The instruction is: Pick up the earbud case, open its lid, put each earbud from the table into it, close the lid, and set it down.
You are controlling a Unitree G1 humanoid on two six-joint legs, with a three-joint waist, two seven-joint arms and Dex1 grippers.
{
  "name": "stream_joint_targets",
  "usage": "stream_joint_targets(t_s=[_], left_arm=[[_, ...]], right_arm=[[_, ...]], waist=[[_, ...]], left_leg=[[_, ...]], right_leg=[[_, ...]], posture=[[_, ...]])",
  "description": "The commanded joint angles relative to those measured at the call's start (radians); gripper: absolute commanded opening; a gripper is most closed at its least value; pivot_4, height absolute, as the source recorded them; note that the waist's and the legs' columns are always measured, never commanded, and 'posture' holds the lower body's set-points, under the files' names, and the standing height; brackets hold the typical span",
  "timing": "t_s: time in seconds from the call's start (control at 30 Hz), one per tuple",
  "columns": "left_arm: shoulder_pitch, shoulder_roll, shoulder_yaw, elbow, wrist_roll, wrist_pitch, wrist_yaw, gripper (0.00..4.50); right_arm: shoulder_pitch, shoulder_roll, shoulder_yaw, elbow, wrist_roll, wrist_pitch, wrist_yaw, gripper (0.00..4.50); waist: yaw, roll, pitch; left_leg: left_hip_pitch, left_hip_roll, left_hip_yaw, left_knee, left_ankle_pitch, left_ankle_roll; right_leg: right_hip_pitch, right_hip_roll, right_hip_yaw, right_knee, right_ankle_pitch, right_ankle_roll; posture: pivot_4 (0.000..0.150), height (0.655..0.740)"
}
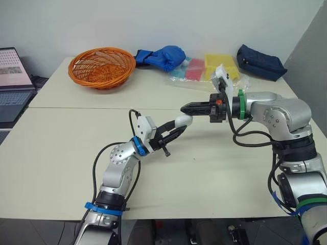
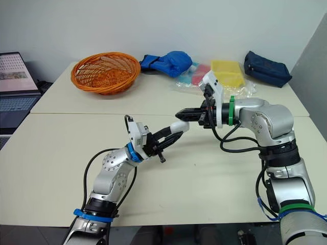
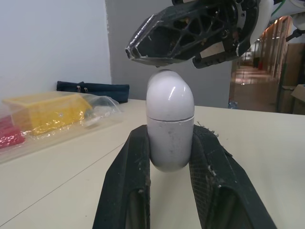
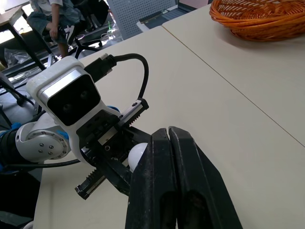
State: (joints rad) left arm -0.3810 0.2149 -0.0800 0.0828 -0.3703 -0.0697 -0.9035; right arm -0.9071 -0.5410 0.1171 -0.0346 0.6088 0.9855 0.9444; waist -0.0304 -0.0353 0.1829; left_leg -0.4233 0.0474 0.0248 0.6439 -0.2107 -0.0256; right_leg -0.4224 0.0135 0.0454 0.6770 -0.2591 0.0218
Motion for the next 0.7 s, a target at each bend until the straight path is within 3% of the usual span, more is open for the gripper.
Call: stream_joint_targets(t_s=[0.03, 0.27, 0.43, 0.53, 0.7], left_arm=[[-0.022, -0.010, 0.002, -0.018, 0.000, -0.018, 0.013, 0.73], [-0.029, -0.002, 0.002, -0.022, -0.007, -0.008, 0.004, 0.73], [-0.055, 0.009, 0.015, -0.008, -0.022, 0.022, -0.004, 0.73], [-0.065, 0.019, 0.026, -0.012, -0.060, 0.094, -0.007, 0.73], [-0.110, 0.161, 0.030, -0.041, -0.226, 0.563, -0.043, 0.73]], right_arm=[[0.047, 0.012, -0.014, -0.110, -0.037, -0.067, -0.066, 0.04], [0.099, 0.015, -0.003, -0.127, -0.105, -0.110, -0.145, 0.04], [0.122, 0.020, -0.084, -0.156, -0.062, -0.163, -0.128, 0.04], [0.145, 0.031, -0.151, -0.203, 0.043, -0.127, -0.100, 0.66], [0.294, -0.038, -0.209, -0.336, 0.079, -0.190, -0.053, 2.42]], waist=[[0.000, 0.000, 0.000], [0.000, 0.000, 0.000], [0.000, 0.000, 0.000], [0.000, 0.000, 0.000], [-0.002, 0.000, 0.000]], left_leg=[[0.000, 0.000, 0.000, 0.000, 0.000, 0.000], [0.000, 0.000, 0.000, 0.000, 0.000, 0.000], [0.000, 0.000, 0.000, 0.001, 0.000, 0.000], [0.000, 0.000, 0.000, 0.000, 0.000, 0.000], [0.000, 0.000, -0.002, 0.000, 0.000, 0.000]], right_leg=[[0.000, 0.000, 0.000, 0.000, 0.000, 0.000], [0.000, 0.000, 0.000, 0.001, 0.000, 0.000], [0.000, 0.000, 0.000, 0.001, 0.000, 0.000], [0.000, 0.000, 0.000, 0.000, 0.000, 0.000], [0.000, 0.001, -0.002, 0.000, 0.000, 0.000]], posture=[[0.150, 0.7400], [0.150, 0.7400], [0.150, 0.7400], [0.150, 0.7400], [0.150, 0.7400]])
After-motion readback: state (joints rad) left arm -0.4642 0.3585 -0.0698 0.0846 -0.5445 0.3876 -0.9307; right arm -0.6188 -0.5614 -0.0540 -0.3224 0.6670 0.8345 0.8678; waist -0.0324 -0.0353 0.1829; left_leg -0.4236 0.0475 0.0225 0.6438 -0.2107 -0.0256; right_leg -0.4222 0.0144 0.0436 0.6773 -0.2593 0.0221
